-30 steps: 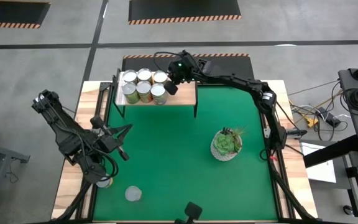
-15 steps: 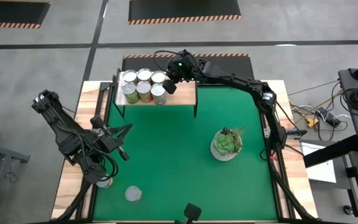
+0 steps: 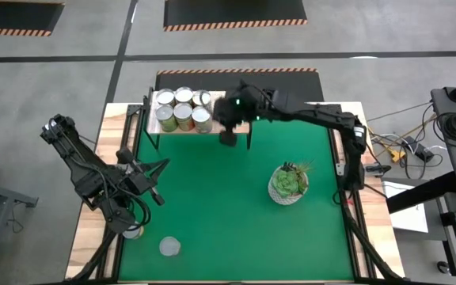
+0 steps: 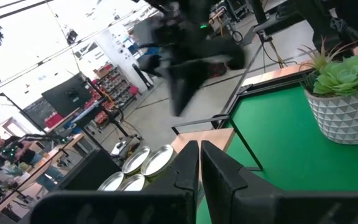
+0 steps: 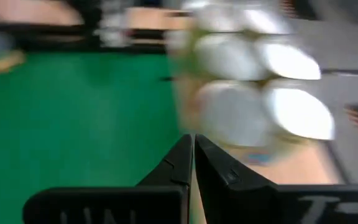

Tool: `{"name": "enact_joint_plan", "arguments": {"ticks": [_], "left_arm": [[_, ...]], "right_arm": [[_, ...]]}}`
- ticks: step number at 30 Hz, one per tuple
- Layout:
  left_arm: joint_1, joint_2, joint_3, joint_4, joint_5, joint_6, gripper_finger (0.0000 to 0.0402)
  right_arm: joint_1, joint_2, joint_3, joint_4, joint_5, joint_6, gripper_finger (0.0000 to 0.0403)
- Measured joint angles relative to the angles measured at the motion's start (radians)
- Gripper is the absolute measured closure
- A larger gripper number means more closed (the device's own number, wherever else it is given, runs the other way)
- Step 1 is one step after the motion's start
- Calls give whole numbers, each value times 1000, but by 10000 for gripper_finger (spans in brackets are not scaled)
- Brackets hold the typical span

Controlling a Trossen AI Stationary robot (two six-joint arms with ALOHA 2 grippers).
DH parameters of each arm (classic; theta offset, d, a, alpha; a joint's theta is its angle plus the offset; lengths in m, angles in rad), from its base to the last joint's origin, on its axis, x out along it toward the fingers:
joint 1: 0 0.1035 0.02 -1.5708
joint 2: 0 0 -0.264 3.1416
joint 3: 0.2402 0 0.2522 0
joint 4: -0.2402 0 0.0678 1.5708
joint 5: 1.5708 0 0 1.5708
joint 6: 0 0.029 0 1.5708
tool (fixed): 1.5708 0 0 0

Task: Pick and place cans onto a shelf
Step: Put the canned cherries on the shelf, then put the small canned orange on the shelf

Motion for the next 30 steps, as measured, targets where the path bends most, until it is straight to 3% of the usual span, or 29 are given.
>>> {"name": "enact_joint_plan", "arguments": {"ticks": [3, 12, 30], "left_arm": [[0, 0, 0, 0, 0, 0, 402], [0, 0, 0, 2, 1, 0, 402], [0, 0, 0, 2, 3, 4, 402]], "right_arm": [[43, 3, -53, 6, -96, -30, 394], [56, 25, -260, 273, -61, -97, 394], [-47, 25, -317, 447, -45, -155, 394]]}}
